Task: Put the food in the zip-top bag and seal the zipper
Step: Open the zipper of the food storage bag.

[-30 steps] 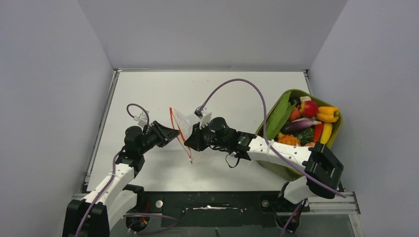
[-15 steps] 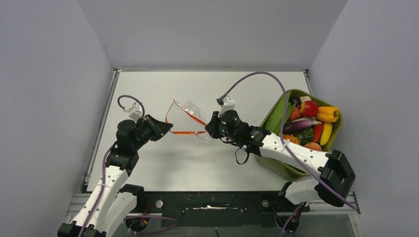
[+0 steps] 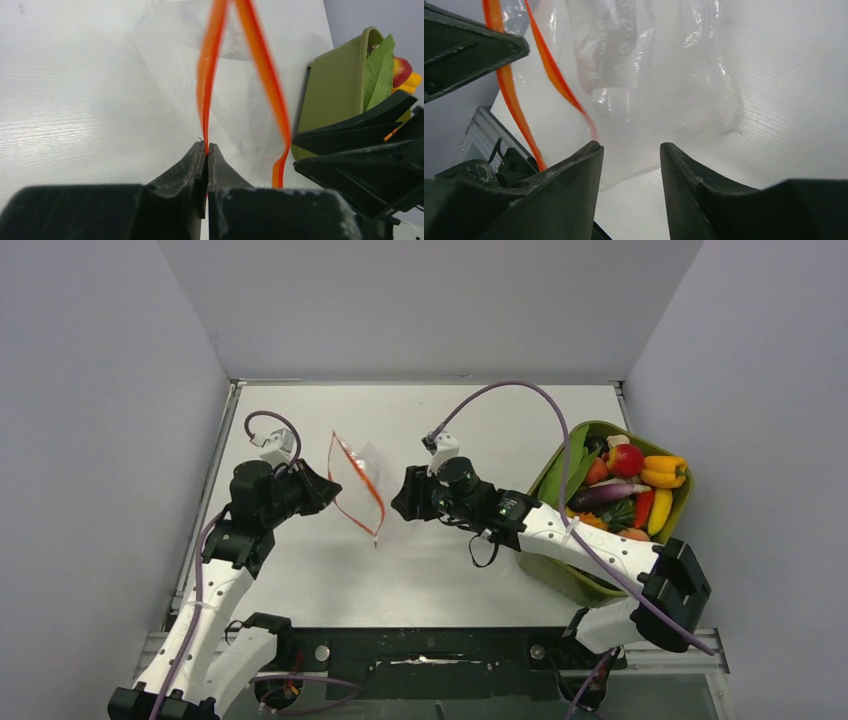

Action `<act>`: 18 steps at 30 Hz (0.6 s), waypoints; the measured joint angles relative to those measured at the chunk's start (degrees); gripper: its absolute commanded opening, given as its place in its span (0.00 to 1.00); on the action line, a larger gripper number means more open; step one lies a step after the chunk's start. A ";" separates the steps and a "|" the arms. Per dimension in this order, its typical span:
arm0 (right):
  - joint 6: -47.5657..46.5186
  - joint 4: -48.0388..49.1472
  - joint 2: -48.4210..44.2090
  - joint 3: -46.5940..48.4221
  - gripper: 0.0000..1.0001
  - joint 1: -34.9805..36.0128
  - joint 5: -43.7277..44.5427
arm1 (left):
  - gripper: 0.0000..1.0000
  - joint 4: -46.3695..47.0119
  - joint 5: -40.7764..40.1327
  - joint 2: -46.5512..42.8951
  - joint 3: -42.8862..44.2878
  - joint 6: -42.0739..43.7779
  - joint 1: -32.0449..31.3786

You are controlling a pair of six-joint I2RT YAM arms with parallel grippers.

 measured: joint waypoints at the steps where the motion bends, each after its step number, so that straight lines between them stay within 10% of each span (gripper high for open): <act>1: -0.15 -0.39 0.02 1.01 0.53 0.04 -0.61 | 0.00 -0.33 0.15 0.17 0.42 0.52 0.00; 18: -2.43 -6.19 13.09 24.55 0.74 3.34 -3.26 | 0.00 -0.94 3.15 0.42 4.72 1.88 -0.28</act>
